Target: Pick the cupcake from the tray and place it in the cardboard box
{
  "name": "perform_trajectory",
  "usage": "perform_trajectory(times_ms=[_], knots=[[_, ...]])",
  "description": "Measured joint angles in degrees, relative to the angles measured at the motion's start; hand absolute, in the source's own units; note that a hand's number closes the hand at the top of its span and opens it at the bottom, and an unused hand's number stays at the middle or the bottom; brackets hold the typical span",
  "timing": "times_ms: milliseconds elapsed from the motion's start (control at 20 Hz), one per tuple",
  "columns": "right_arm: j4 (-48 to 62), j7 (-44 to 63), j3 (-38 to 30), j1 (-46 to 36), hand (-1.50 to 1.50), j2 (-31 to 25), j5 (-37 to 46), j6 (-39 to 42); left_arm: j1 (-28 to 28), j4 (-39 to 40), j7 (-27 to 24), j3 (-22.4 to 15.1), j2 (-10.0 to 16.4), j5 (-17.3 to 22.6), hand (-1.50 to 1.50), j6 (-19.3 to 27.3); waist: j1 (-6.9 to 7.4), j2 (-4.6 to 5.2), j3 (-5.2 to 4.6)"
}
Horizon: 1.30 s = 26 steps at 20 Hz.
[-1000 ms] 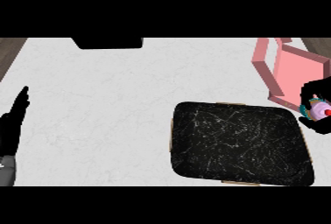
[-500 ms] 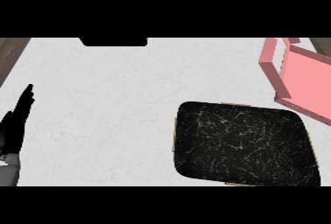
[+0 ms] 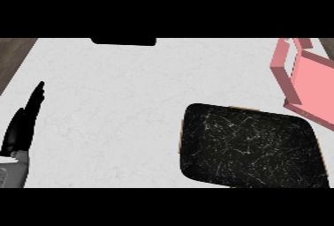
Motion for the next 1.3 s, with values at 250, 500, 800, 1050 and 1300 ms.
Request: perform_trajectory(times_ms=[250, 500, 800, 1050, 1300], knots=[[3.31, 0.83, 2.19, -5.01, 1.50, -0.56, -2.43, 3.32, -1.42, 0.50, 0.73, -0.56, -0.09, -0.55, 0.00, -0.17, 0.87, -0.07, -0.20], [6.65, 2.81, 4.97, -10.39, 1.50, 0.36, -3.68, 6.53, -2.49, 1.21, 0.98, -0.40, 0.01, -0.65, 0.00, -0.29, 1.34, -0.10, -0.34], [10.53, 6.29, 9.26, -17.38, 1.50, 4.22, -3.00, 9.55, -2.56, 1.52, 0.53, -0.97, -0.58, -1.21, 0.00, -0.13, 1.94, -0.09, -0.43], [14.38, 8.17, 11.84, -22.31, 1.50, 8.48, -1.56, 9.40, -2.69, 1.79, 0.10, -1.00, -0.78, -1.52, 0.00, -0.01, 1.77, -0.03, -0.44], [18.62, 9.23, 13.71, -24.90, 1.50, 12.95, 0.88, 5.72, -2.78, 2.10, 0.01, -0.84, -1.14, -1.56, 0.00, 0.10, 1.58, 0.11, -0.41]])
